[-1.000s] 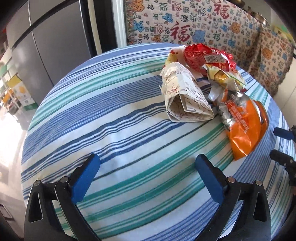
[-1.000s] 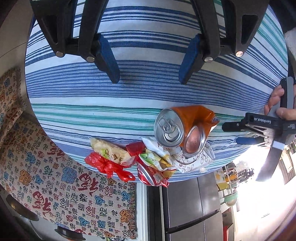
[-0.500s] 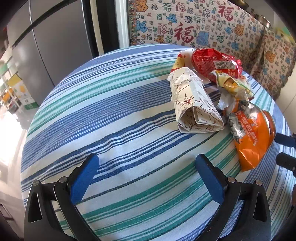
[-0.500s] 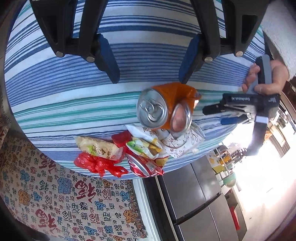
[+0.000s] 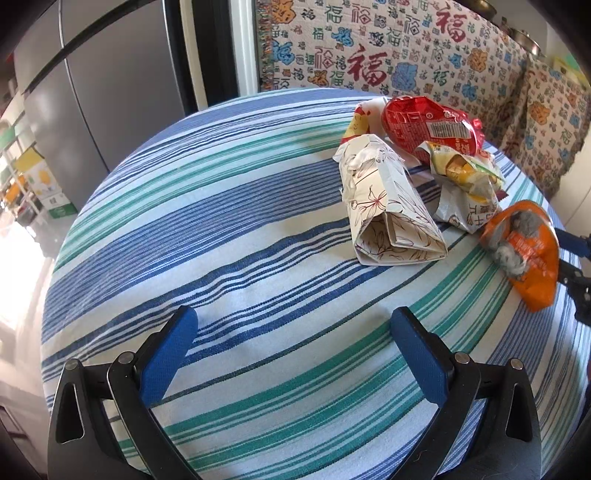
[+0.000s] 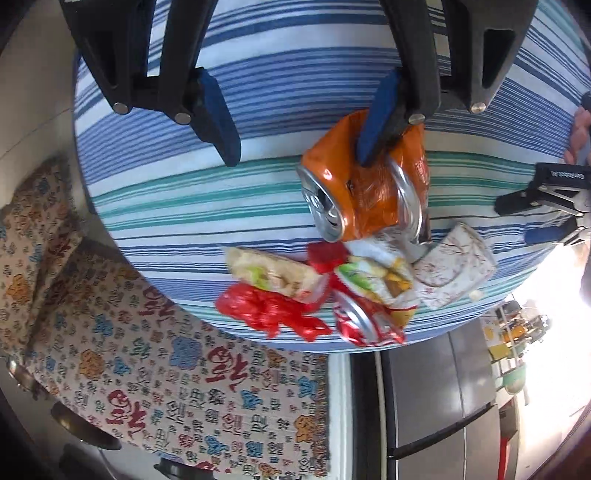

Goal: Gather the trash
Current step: 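Grasp the white floral paper bag with the left gripper while the right gripper approaches the crushed orange Fanta can, then lift the paper bag with the left gripper while the right gripper grasps the Fanta can, then carry both items over the blue wastebasket and open both grippers to drop them, then move both tools back over the table toward the remaining trash, then grasp the yellow-green snack bag with the left gripper, then lift the snack bag with the left gripper while the right gripper grasps the long red wrapper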

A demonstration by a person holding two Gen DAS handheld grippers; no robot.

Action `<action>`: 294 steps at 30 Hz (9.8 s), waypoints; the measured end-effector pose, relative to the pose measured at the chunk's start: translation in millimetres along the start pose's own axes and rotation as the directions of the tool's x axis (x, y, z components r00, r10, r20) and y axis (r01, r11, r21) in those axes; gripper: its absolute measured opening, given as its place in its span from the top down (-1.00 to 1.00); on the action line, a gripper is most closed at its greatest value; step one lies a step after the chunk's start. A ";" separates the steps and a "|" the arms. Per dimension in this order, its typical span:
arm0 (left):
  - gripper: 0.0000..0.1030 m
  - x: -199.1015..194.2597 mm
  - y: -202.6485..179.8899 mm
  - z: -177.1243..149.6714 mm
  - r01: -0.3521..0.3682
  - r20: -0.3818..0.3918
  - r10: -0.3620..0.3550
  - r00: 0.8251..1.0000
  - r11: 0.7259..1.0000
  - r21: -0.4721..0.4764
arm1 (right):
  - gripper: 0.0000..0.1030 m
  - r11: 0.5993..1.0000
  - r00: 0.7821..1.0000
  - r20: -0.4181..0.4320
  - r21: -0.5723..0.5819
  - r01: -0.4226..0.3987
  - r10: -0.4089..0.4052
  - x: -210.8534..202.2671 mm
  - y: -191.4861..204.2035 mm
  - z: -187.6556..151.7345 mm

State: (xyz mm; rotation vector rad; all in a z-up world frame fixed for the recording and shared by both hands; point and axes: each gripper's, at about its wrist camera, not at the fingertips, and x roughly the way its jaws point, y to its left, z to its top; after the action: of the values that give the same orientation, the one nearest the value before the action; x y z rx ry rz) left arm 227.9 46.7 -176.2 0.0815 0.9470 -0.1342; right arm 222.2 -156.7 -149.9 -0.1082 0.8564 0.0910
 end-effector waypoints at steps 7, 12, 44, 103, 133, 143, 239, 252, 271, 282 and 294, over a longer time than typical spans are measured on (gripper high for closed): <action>-0.99 0.0 -1.9 -0.4 0.021 0.006 -0.021 1.000 1.000 0.012 | -0.31 0.999 0.998 -0.067 -0.047 -0.003 0.000 -14.6 -21.8 -24.5; -0.99 1.1 -24.5 1.6 0.120 0.009 -0.121 0.993 0.990 0.071 | -0.37 0.993 0.989 -0.101 -0.037 -0.108 0.104 -16.6 -8.3 -41.4; -0.28 1.3 -32.7 8.3 0.032 0.041 -0.033 0.999 0.999 0.038 | -0.75 0.987 0.986 -0.050 0.007 -0.161 0.162 -8.4 4.7 -31.5; -0.24 -8.8 -28.9 6.8 0.050 0.042 -0.051 0.998 0.998 0.030 | -0.77 0.985 0.997 -0.070 0.168 0.035 -0.023 23.7 -53.6 -0.8; -0.24 -64.1 -156.8 -1.3 0.285 0.079 -0.298 0.951 0.948 0.141 | -0.77 0.980 1.000 0.029 0.198 0.005 -0.011 -77.6 -120.8 -54.5; -0.24 -90.8 -274.3 22.0 0.435 0.042 -0.462 0.886 0.860 0.267 | -0.78 0.947 0.993 0.007 0.302 0.114 -0.121 -111.9 -225.2 -82.8; -0.99 23.3 -105.2 58.1 0.262 0.047 -0.262 0.964 0.965 0.025 | -0.97 0.996 0.993 -0.075 -0.009 -0.089 0.088 13.8 -55.1 -21.1; 0.18 16.3 -109.1 66.0 0.232 0.090 -0.237 0.967 0.970 0.068 | -0.99 0.996 0.993 -0.076 -0.009 -0.091 0.090 13.6 -55.6 -20.9; -0.85 -5.9 -52.1 -3.0 0.088 0.012 -0.088 0.996 0.995 0.038 | -0.99 0.996 0.992 -0.085 -0.011 -0.091 0.090 14.1 -57.3 -17.9; -0.99 1.2 -49.5 0.1 0.034 -0.009 -0.034 0.999 0.999 0.030 | -0.88 0.984 0.981 -0.073 0.024 -0.179 0.180 24.6 -54.8 1.8; -0.99 2.8 -47.6 3.0 0.028 -0.008 -0.028 1.000 0.999 0.020 | 0.14 0.943 0.943 -0.061 0.084 -0.322 0.327 74.9 -13.7 71.3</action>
State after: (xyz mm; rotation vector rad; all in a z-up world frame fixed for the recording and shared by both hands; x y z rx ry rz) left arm 224.8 -1.0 -177.3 0.0875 0.9545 -0.1693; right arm 326.1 -158.1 -159.5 0.1006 0.9459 0.3672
